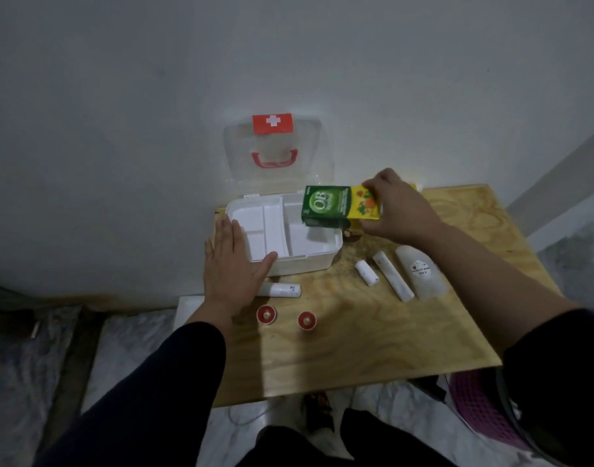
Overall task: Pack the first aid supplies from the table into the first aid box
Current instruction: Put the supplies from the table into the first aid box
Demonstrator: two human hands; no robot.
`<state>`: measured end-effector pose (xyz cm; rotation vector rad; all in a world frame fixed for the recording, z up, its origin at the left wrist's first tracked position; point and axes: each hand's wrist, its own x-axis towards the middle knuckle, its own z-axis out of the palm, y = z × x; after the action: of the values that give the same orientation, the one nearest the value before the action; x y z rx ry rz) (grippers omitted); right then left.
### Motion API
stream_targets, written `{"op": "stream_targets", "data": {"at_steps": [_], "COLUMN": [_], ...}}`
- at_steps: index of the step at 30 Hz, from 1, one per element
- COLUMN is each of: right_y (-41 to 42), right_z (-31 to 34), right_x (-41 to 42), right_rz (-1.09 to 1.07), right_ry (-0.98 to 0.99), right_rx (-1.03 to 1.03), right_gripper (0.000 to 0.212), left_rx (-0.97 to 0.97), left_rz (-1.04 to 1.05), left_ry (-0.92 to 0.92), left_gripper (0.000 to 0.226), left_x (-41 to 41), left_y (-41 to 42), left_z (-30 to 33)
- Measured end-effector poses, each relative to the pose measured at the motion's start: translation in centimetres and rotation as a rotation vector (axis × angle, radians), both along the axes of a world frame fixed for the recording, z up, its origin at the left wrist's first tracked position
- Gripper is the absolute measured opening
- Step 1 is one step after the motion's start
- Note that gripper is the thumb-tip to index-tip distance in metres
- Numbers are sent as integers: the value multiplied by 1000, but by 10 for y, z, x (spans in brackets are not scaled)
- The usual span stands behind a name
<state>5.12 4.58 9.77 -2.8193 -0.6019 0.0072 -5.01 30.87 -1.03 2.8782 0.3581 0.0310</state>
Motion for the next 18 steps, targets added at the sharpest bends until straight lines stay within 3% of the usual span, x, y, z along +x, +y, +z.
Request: {"op": "stream_targets", "data": {"at_steps": [4, 8, 18], "right_y": [40, 76, 127], "right_z": [1, -13, -76], "right_x": [1, 4, 14], "right_rz": [64, 68, -33], "right_ry": [-52, -24, 246], "right_rx": [-265, -349, 16], "right_gripper": [61, 51, 37], "left_rx": [-7, -21, 6], "left_rz": [18, 19, 3], "left_ry": [18, 11, -5], "left_gripper": [95, 94, 97], "left_x": [3, 3, 4], "left_y": [1, 0, 2], "left_z": [0, -2, -6]}}
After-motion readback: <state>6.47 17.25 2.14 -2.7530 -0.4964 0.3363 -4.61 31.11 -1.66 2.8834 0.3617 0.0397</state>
